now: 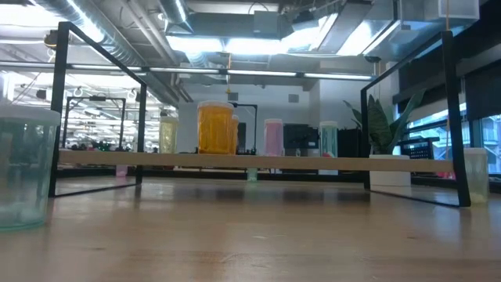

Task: Pick and place medicine bottles onto shelf by color
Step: Put the bottom blue pill bottle aligned with the blue pill bottle on the shelf

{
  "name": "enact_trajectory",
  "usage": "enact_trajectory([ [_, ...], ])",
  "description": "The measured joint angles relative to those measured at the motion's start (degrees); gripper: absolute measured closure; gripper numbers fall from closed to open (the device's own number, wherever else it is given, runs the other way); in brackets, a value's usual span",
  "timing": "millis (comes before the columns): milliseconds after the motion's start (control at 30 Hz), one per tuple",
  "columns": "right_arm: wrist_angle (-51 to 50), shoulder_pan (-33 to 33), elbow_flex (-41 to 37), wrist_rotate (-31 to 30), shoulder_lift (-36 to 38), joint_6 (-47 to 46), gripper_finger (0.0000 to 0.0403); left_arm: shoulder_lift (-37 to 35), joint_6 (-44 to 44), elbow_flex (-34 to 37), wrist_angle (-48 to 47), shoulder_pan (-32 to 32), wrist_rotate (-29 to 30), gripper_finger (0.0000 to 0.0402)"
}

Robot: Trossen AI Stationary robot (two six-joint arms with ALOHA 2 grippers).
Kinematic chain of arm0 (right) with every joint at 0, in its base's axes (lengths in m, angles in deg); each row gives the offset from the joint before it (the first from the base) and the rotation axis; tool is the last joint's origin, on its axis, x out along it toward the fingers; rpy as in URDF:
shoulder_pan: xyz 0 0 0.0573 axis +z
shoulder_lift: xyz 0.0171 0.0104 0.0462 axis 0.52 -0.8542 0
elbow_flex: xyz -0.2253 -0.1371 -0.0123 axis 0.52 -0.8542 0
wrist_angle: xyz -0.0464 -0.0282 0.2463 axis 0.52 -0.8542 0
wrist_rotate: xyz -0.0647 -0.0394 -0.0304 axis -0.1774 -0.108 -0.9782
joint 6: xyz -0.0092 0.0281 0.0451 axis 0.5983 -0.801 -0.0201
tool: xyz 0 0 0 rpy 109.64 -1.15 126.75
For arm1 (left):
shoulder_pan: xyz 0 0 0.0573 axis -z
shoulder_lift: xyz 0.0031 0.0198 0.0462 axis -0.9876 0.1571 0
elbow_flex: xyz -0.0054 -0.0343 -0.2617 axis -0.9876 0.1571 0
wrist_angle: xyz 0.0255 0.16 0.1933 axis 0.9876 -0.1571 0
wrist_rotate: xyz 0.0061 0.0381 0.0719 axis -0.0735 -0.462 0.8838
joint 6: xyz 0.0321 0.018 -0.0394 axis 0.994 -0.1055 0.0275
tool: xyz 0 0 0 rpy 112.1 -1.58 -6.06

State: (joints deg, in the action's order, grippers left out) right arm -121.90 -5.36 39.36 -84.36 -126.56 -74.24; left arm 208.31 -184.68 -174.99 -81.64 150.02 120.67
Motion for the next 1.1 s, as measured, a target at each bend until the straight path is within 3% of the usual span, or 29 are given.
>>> enact_trajectory([
  [233,0.0,0.0,0.0,0.0,0.0,0.0,0.0357,0.0,0.0,0.0,0.0,0.0,0.0,0.0200],
  [567,0.9,0.0,0.0,-0.5,-0.2,0.0,0.0226,0.0,-0.1,0.0,0.0,0.0,0.0,0.0200],
  [700,2.3,0.0,0.0,-0.2,-2.4,1.5,0.0192,0.0,-0.1,0.0,0.0,0.0,0.0,0.0200],
  [1100,10.7,-0.3,-0.1,0.4,-11.3,4.7,0.0188,0.0,-0.1,0.0,0.0,0.0,0.0,0.0200],
])
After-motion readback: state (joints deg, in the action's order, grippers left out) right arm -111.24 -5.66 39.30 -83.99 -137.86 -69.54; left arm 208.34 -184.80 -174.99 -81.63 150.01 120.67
